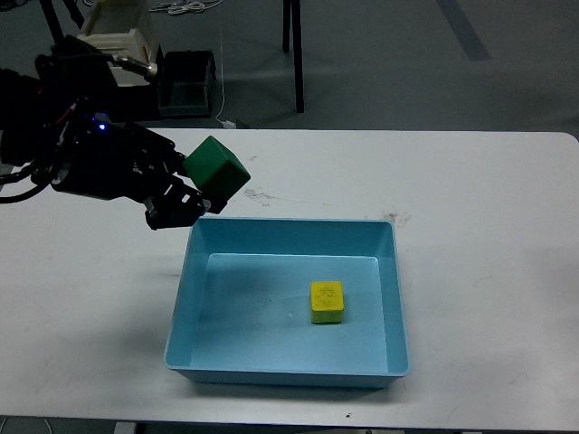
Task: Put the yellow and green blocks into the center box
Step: 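Lift the green cube and carry it over the blue tray, then lower the green cube beside the yellow cube and release it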
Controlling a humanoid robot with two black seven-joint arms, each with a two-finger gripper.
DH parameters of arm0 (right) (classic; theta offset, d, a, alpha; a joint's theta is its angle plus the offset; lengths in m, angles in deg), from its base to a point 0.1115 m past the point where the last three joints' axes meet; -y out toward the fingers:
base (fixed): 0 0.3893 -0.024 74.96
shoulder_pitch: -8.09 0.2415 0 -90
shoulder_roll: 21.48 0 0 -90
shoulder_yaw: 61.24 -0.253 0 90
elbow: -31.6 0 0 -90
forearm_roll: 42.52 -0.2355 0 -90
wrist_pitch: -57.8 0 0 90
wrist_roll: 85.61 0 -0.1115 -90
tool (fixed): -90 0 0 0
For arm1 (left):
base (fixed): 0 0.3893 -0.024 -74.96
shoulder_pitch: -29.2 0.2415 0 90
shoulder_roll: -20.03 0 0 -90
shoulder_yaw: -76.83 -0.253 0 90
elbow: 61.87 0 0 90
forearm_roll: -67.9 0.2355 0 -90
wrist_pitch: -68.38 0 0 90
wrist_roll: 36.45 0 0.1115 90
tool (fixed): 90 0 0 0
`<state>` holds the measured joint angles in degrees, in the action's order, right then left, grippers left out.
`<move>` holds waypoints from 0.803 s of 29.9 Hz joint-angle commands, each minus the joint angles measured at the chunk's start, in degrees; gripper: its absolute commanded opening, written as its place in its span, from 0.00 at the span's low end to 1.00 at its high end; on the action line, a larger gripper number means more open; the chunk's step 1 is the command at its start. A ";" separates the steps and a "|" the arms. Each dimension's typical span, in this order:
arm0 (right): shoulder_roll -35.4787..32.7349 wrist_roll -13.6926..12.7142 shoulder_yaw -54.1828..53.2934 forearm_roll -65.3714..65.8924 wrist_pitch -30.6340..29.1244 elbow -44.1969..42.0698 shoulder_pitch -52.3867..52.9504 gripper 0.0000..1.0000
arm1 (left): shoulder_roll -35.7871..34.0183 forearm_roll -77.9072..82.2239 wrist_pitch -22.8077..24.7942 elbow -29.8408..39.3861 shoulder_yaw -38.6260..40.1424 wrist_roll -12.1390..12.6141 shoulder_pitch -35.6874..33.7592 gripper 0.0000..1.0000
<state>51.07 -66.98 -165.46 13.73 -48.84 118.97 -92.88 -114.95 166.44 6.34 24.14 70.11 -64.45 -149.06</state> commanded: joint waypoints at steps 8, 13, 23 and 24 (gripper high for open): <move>0.05 0.00 0.59 0.00 0.12 0.09 0.69 1.00 | 17.37 6.31 0.04 -5.67 -3.82 -0.01 0.45 0.20; 0.05 0.00 0.33 0.00 0.12 0.09 1.47 1.00 | 23.52 6.49 0.04 -11.48 -10.76 -0.01 0.80 0.21; 0.05 0.00 0.33 0.00 1.26 0.09 2.09 1.00 | 29.77 6.93 0.04 -16.75 -13.58 -0.01 4.67 0.28; 0.05 0.00 0.33 0.00 1.26 0.09 2.09 1.00 | 30.47 6.93 0.04 -17.98 -14.19 -0.01 5.10 0.29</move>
<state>51.20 -66.98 -165.19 13.73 -47.68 119.06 -90.72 -86.31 173.28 6.38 8.95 56.85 -64.46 -145.02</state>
